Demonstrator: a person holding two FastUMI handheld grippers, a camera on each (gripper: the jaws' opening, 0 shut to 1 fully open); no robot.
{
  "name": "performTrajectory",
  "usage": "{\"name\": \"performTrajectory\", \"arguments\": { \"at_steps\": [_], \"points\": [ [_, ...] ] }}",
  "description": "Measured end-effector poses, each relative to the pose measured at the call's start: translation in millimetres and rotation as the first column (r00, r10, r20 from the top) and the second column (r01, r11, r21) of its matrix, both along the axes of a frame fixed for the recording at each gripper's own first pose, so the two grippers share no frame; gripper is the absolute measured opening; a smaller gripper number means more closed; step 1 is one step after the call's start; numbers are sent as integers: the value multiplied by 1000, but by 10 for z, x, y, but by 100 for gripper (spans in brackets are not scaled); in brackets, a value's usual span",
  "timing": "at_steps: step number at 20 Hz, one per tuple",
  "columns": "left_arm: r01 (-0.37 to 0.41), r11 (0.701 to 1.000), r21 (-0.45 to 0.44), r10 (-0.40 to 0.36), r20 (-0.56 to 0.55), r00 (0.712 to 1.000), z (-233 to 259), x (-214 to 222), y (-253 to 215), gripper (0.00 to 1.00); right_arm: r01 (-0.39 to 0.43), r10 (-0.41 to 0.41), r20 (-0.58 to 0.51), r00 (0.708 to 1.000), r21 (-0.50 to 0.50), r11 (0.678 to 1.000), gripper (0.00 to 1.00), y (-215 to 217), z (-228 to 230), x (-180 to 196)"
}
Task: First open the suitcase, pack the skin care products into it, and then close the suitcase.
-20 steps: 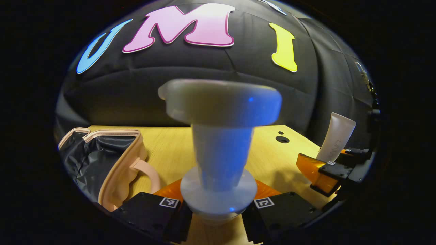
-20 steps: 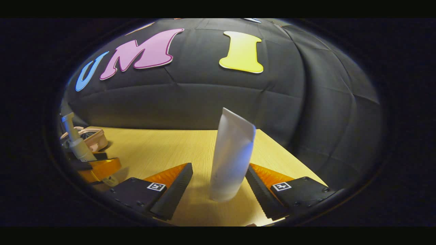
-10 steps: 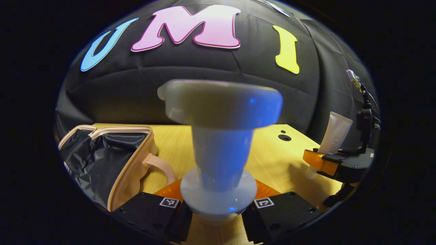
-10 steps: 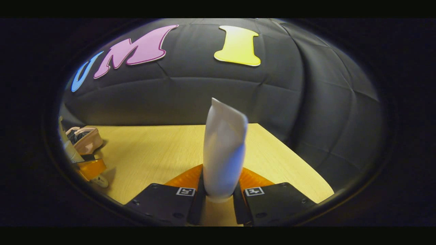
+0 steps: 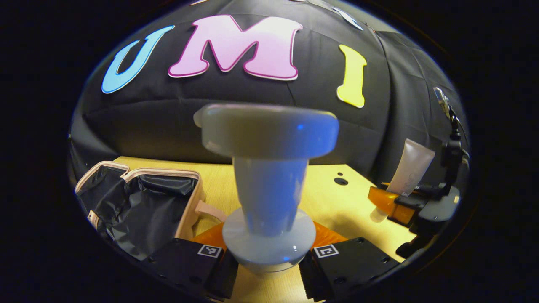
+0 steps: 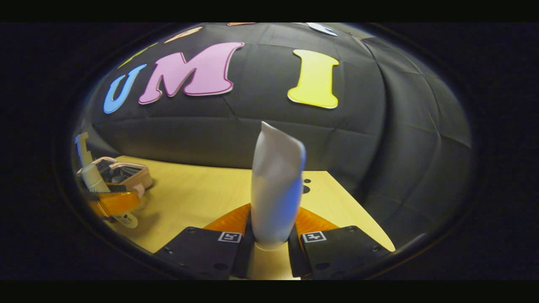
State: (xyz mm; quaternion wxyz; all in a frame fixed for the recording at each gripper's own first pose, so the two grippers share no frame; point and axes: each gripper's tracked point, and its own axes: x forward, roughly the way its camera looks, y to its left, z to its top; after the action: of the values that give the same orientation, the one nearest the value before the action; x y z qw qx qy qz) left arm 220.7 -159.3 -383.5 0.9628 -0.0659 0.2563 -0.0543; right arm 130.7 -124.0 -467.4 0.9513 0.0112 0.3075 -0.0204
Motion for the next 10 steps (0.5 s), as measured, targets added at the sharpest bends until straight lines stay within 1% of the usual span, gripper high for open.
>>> {"name": "performTrajectory", "arguments": {
  "at_steps": [1,2,3,4,5,6,8,9,10],
  "points": [
    [-4,1000,-16,4,6,1000,158,-30,106,64,-18,18,11,1000,4,1000,37,117,95,-5],
    [-18,1000,-6,18,-7,1000,316,-91,339,64,-47,46,32,998,31,998,37,414,296,-26],
    [-30,1000,-2,30,-6,1000,400,-112,503,64,-59,57,40,998,52,997,33,590,386,-32],
    [-45,999,1,45,-6,999,488,-134,696,64,-73,70,48,996,68,995,37,748,462,-37],
    [-57,998,11,57,-4,998,529,-149,879,64,-90,86,57,995,76,993,37,915,518,-38],
    [-73,996,55,74,-22,997,522,-178,1252,64,-120,114,58,992,95,988,37,1201,603,-66],
    [-62,991,117,72,-78,994,384,-215,1685,64,-141,134,58,989,142,980,37,1583,705,-87],
    [-46,989,142,66,-136,989,217,-274,1938,65,-151,143,62,988,159,976,37,1760,765,-108],
    [-27,990,140,54,-189,980,72,-297,2087,65,-171,161,73,984,170,970,37,1994,827,-107]
  ]
}}
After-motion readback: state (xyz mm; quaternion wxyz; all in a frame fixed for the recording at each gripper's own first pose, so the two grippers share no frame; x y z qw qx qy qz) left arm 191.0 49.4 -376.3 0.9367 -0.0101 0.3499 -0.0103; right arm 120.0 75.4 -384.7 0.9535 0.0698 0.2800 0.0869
